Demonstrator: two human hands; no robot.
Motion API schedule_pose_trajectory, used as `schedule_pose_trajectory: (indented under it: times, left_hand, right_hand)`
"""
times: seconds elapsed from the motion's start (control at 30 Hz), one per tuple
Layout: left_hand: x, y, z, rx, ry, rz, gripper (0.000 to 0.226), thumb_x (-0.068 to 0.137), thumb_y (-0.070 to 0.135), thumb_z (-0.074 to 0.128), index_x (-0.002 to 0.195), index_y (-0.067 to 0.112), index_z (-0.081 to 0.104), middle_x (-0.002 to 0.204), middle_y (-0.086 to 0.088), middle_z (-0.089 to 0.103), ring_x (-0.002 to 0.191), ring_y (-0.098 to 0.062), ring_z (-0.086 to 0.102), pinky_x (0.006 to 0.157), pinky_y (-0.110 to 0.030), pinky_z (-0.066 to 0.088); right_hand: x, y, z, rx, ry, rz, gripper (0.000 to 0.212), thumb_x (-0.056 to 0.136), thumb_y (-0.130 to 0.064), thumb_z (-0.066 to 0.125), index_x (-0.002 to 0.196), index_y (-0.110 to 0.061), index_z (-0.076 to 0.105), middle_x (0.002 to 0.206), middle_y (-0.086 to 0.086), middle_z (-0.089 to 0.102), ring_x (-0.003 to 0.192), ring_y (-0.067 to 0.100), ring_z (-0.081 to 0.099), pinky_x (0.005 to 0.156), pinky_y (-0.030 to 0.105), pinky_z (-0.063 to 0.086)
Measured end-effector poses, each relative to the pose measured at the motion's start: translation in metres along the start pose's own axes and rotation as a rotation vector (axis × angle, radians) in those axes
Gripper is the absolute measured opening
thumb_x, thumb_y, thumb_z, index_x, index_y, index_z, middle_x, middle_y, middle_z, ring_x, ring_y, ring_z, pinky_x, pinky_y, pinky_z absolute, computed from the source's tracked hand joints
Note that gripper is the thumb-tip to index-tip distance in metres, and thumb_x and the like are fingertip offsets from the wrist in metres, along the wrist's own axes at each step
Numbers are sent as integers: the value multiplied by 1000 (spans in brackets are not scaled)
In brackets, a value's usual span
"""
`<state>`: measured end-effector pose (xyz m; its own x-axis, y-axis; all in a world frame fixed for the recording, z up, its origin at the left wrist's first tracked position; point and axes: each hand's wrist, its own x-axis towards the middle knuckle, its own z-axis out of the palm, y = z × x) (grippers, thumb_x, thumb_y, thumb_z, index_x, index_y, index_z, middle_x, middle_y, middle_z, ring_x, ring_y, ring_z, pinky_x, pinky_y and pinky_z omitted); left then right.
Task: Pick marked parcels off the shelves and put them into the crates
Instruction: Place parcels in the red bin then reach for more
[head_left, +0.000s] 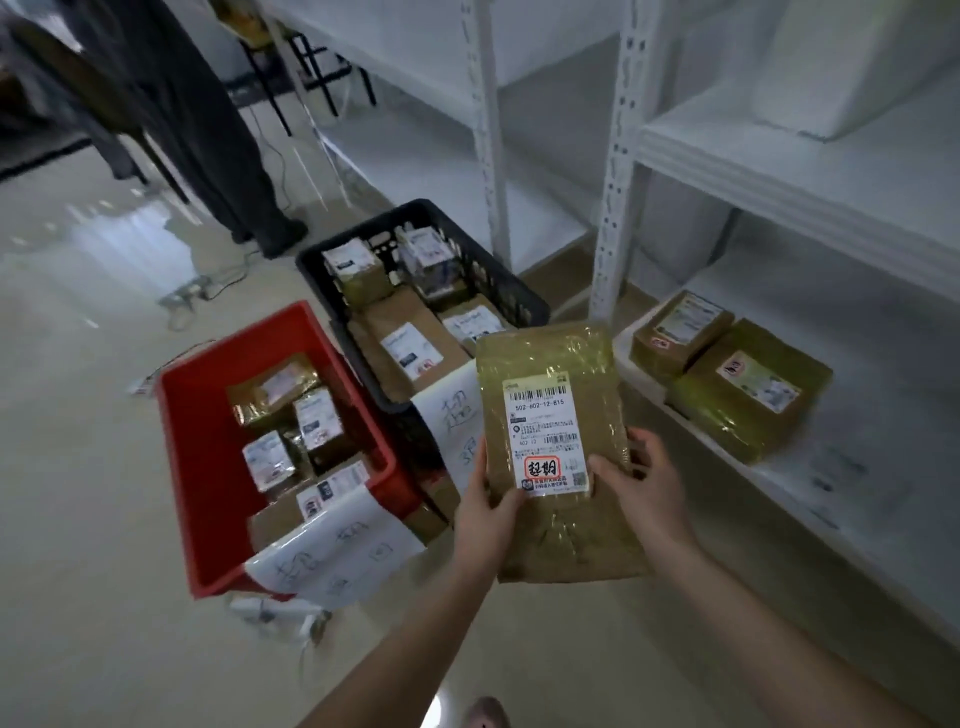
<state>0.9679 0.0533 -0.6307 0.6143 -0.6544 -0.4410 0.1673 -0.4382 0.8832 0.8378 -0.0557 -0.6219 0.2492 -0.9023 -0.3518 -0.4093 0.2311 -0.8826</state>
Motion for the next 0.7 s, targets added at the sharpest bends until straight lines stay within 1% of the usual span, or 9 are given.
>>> schedule_pose_trajectory:
  times: [0.07,0.13,0.2,0.3,0.4,0.43,0.53,0.6,0.7]
  left_hand:
    - [13,14,-40,-38,64,58,74,87,19,61,143,52,26,125,11,58,111,-10,59,94,-40,52]
    - [28,27,-83,-68,140,95,72,89,17,59,143,50,27,120,10,59,107,-9,60,91,-38,53]
    - [41,37,-127,-116,222,85,64,90,17,59,143,40,32,118,8,59,107,-13,61,91,-38,53]
    - [61,41,-195,-144,353,-2,44,90,18,58,131,23,41,117,0,60,103,-19,62,89,-39,53]
    - [82,30,-258,-133,442,-69,36,91,19,59,125,19,45,109,-2,63,88,-15,64,75,-32,54]
    - [88,24,-277,-121,461,-88,35,91,20,59,123,19,47,105,-1,64,85,-14,64,73,-32,53]
    - [107,2,-323,-54,484,-161,36,89,26,61,122,19,49,107,0,64,93,-19,65,87,-42,54]
    - [122,-12,-346,-21,463,-221,43,87,30,63,126,17,51,112,-1,64,98,-20,64,92,-44,52]
    - [150,-29,-370,-27,454,-270,48,85,29,65,130,19,51,115,1,65,101,-19,64,93,-43,51]
  right_hand:
    - [2,-33,41,2,-10,-71,50,80,-28,76,124,-27,53,103,-12,58,98,12,57,84,34,47]
    - [3,-64,87,17,-41,-132,50,80,-28,75,125,-27,53,109,-9,58,99,11,56,80,28,45]
    - [5,-90,135,25,-81,-180,51,81,-27,74,127,-25,53,116,-5,57,98,10,56,75,22,43]
    - [6,-117,208,-45,-195,-216,54,83,-28,72,132,-27,49,119,-5,54,96,11,53,77,27,41]
    - [8,-130,277,-101,-356,-185,58,84,-26,71,136,-29,45,126,-4,54,97,13,54,72,27,45]
    - [11,-131,298,-122,-411,-171,59,84,-26,71,137,-30,45,128,-2,53,100,15,55,73,27,47]
    - [20,-129,353,-202,-547,-104,66,83,-27,72,141,-28,42,134,3,51,112,21,55,87,34,50]
    - [30,-126,385,-232,-605,-56,66,84,-23,72,143,-25,41,137,3,51,117,23,54,90,34,49]
    - [50,-120,428,-239,-681,9,66,82,-17,73,141,-25,44,130,-3,57,107,18,58,90,34,51]
